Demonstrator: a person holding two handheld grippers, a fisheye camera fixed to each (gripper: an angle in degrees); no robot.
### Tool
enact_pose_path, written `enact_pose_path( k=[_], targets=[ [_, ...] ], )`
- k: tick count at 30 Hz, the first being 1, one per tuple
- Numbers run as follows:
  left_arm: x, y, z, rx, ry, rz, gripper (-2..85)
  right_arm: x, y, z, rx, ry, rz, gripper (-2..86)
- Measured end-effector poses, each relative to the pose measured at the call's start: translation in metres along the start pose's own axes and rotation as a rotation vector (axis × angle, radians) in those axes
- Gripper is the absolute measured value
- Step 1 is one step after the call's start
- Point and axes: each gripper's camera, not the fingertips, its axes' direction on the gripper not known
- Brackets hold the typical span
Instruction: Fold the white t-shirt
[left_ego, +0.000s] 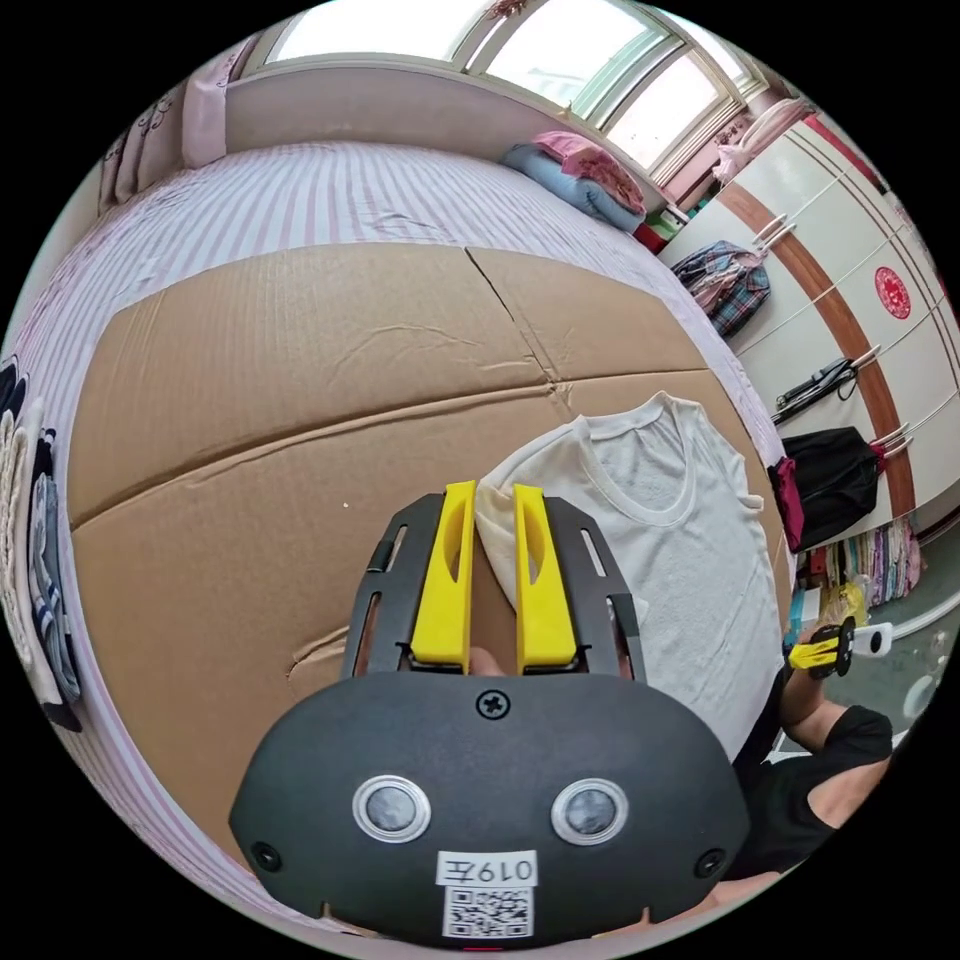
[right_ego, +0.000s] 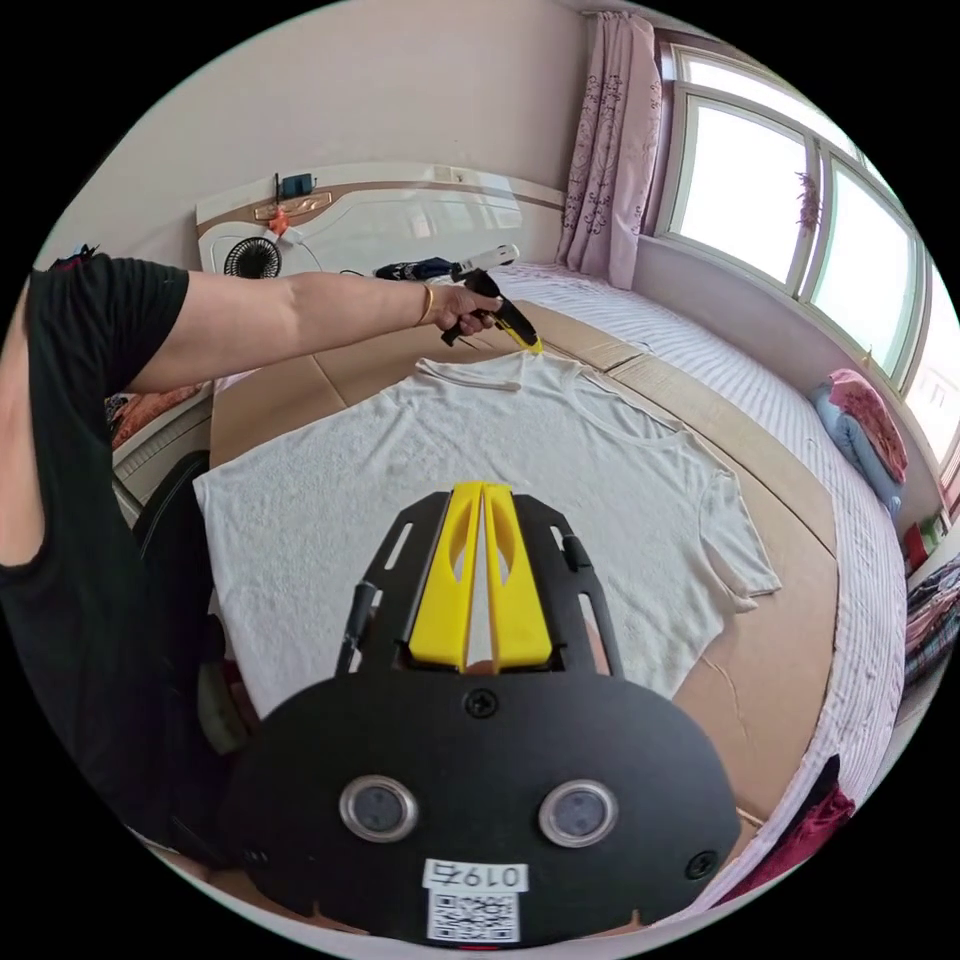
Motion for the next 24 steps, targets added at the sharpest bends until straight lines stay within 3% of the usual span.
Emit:
enact_pose_path(
  k=[9, 14, 18, 24],
  targets=[
    [0.074, -0.047, 0.003, 0.0, -0.023, -0.057, 3.3, 0.095, -0.013, -0.075, 0.084, 0.307, 0.212, -0.5],
    [0.13, -0.074, -0.017, 0.132, -0.101, -0.083, 6.0, 0.174, -0.022, -0.1, 0.004, 0.367, 0.379, 4.8],
    [0.238, -0.12, -0.012, 0.218, 0.054, 0.156, 6.2, 0.232, -0.015, -0.119, -0.055, 0.287, 0.582, 6.4],
    [0.442, -0.199, 0.053, 0.113, 0.202, 0.466, 4.1, 0.269, -0.028, -0.16, -0.088, 0.103, 0.722, 9.3]
  ],
)
